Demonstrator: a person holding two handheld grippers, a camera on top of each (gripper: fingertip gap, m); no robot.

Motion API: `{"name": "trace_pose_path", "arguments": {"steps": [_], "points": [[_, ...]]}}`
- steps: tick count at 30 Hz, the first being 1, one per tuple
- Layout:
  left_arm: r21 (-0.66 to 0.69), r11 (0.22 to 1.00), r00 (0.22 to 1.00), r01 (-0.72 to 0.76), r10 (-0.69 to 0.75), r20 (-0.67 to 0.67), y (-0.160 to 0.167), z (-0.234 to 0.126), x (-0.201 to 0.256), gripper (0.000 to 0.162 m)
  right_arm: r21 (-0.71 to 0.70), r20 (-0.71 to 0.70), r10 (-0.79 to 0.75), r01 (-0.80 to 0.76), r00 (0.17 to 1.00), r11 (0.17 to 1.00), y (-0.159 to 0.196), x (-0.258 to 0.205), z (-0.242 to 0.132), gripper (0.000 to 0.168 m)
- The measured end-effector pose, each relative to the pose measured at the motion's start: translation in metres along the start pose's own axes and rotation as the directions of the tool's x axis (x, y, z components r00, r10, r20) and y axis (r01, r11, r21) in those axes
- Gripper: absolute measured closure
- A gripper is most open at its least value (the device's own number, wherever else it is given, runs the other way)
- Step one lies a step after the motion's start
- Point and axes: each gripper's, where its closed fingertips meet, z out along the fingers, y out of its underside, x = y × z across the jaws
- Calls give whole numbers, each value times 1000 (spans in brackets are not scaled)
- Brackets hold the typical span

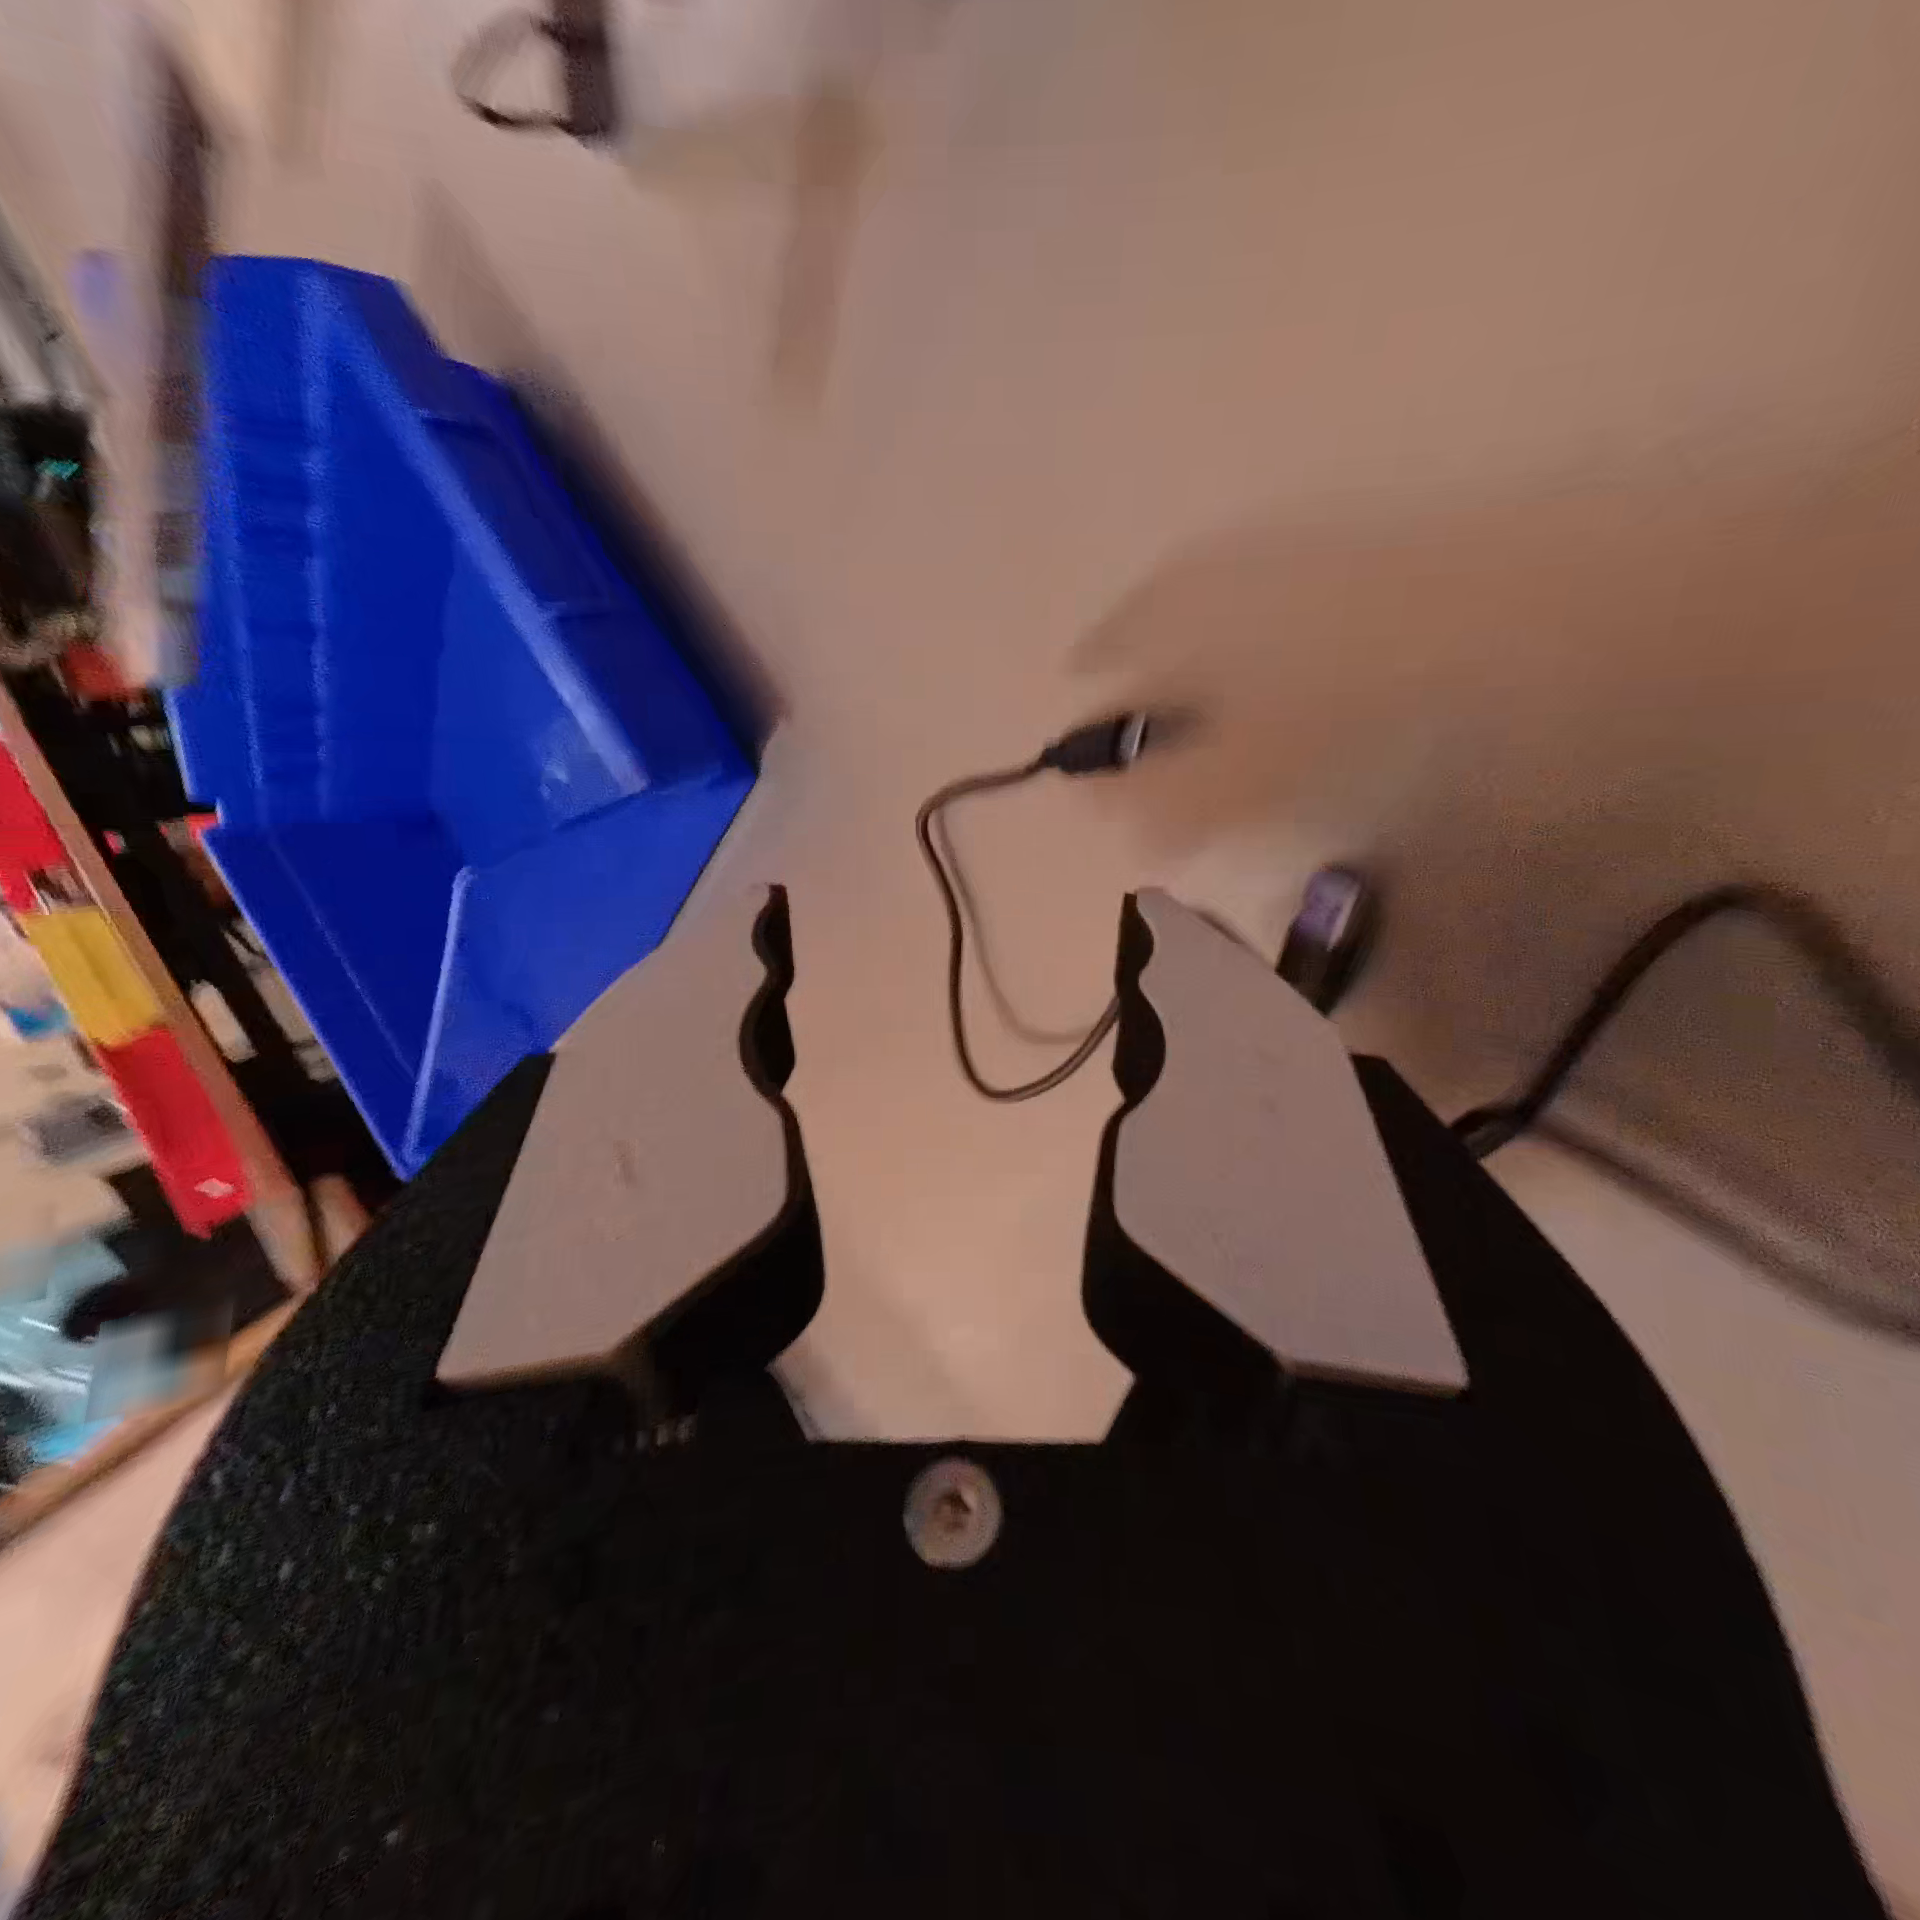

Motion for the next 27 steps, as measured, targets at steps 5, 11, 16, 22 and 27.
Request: {"name": "trace_pose_path", "arguments": {"steps": [5, 11, 16, 22, 27], "points": [[51, 993, 960, -109, 118, -253, 11, 32, 1, 109, 9, -8, 39, -39, 999, 999, -1, 5, -1, 144], [185, 981, 908, -66, 136, -397, -16, 51, 10, 114, 20, 18, 82, -83, 996, 996, -2, 7, -2, 144], [214, 977, 837, -6, 122, -533, -24, 55, 31, 138, 12, 30, 84, -84, 996, 996, -1, 6, 0, 144], [163, 946, 793, 281, -133, -595, -28, 57, 32, 154, -5, -1, 80, -80, 997, 997, 1, 9, 2, 144], [40, 850, 682, 525, -391, -618, -25, 57, 32, 155, -58, -49, 33, -36, 998, 998, 8, 10, 8, 144]]}}
